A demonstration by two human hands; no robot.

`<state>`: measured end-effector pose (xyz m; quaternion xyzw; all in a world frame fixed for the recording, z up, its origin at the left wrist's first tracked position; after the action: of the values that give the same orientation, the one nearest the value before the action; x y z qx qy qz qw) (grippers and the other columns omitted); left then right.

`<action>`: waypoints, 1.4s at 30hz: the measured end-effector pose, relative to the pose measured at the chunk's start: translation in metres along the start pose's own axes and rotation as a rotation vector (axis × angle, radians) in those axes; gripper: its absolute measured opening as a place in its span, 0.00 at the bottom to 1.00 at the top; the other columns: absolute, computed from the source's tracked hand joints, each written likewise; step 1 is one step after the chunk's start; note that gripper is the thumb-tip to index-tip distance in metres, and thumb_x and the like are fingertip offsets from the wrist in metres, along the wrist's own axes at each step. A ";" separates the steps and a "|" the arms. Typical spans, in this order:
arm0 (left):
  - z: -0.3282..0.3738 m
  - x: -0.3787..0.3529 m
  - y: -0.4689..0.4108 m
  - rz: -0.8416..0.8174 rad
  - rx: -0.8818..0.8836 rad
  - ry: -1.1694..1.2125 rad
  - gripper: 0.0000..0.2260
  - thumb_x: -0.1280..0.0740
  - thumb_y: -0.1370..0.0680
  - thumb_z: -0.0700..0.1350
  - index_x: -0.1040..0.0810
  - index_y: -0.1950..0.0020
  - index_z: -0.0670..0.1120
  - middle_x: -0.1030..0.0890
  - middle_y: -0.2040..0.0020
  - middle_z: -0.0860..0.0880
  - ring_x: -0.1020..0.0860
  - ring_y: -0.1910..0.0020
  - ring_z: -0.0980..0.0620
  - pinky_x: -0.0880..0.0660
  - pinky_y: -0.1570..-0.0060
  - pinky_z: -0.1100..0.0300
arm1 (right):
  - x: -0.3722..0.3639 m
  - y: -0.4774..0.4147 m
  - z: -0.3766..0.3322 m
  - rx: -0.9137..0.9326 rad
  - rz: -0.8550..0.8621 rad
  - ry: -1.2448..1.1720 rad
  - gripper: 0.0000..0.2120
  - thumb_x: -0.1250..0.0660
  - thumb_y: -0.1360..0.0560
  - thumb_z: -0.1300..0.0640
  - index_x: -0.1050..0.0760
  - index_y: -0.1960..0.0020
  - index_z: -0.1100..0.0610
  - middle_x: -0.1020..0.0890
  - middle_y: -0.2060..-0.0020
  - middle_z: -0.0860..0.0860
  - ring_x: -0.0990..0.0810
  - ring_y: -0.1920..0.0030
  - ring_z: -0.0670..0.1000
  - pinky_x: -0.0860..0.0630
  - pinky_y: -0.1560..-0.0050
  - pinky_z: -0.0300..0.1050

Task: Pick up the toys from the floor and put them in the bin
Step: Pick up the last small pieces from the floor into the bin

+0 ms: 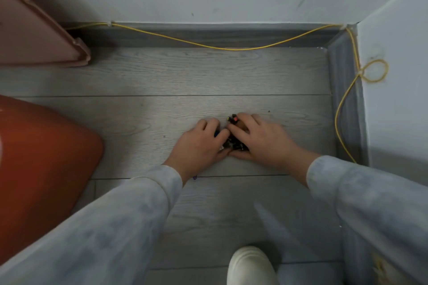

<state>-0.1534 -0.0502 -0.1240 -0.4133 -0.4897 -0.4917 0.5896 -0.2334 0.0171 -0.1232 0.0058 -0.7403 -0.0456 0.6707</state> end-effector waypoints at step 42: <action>-0.015 -0.010 0.089 -0.279 0.399 0.404 0.13 0.37 0.21 0.42 0.25 0.36 0.45 0.24 0.43 0.44 0.21 0.49 0.40 0.24 0.49 0.51 | 0.004 0.112 0.044 -0.531 -0.220 -0.317 0.13 0.25 0.31 0.56 0.21 0.48 0.56 0.26 0.48 0.52 0.21 0.52 0.56 0.26 0.53 0.46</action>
<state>-0.0637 -0.0470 -0.1372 -0.1124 -0.5014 -0.5344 0.6711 -0.2719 0.1307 -0.1150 -0.0963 -0.7927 -0.3095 0.5163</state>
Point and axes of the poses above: each hand's wrist, its own y-axis away from the middle knuckle, its own x-axis out of the back of the hand, z = x × y, the point moved 9 cm from there along -y, towards the middle knuckle
